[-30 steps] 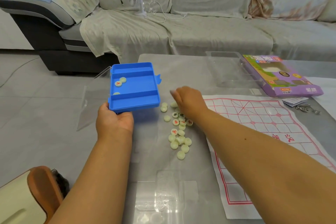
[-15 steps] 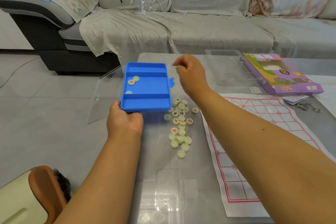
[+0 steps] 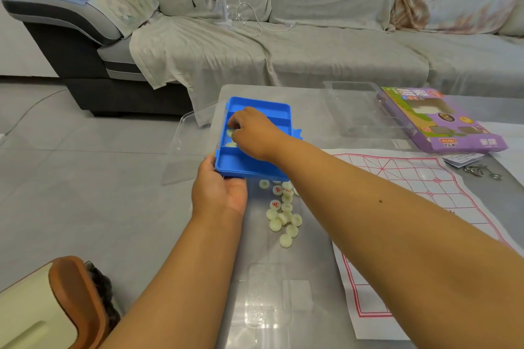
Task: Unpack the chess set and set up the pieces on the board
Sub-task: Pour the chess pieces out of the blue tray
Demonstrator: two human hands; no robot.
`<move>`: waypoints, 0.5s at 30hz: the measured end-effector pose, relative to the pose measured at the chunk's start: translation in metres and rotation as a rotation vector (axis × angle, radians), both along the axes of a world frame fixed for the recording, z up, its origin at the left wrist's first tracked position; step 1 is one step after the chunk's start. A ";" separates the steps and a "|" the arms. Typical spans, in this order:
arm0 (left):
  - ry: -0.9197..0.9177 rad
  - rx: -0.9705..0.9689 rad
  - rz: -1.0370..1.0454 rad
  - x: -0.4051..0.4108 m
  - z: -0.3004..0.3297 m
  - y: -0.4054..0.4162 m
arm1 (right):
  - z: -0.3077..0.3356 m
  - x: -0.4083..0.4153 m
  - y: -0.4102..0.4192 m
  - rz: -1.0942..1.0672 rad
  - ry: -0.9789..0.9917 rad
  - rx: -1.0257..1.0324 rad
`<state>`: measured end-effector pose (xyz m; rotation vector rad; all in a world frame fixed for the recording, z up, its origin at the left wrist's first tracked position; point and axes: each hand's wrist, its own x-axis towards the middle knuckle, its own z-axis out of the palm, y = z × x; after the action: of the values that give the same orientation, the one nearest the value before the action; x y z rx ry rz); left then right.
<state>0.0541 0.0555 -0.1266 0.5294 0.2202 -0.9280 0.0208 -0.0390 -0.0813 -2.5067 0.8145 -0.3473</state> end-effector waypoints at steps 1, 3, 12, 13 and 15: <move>0.002 -0.004 0.001 0.001 0.000 0.000 | -0.002 0.000 0.001 -0.005 -0.016 0.031; 0.002 -0.002 -0.004 0.002 -0.001 0.000 | -0.008 -0.001 0.005 -0.006 -0.019 0.045; 0.070 -0.022 -0.032 0.002 -0.004 -0.001 | -0.019 -0.007 0.012 0.031 0.119 -0.293; 0.076 -0.026 -0.031 0.003 -0.004 -0.001 | -0.019 -0.007 0.012 0.036 0.131 -0.303; 0.087 -0.025 -0.029 0.002 -0.004 -0.001 | -0.019 -0.006 0.011 0.040 0.143 -0.327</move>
<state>0.0565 0.0547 -0.1302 0.4706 0.2796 -0.9819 0.0144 -0.0283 -0.0998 -2.8756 0.8163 -0.3112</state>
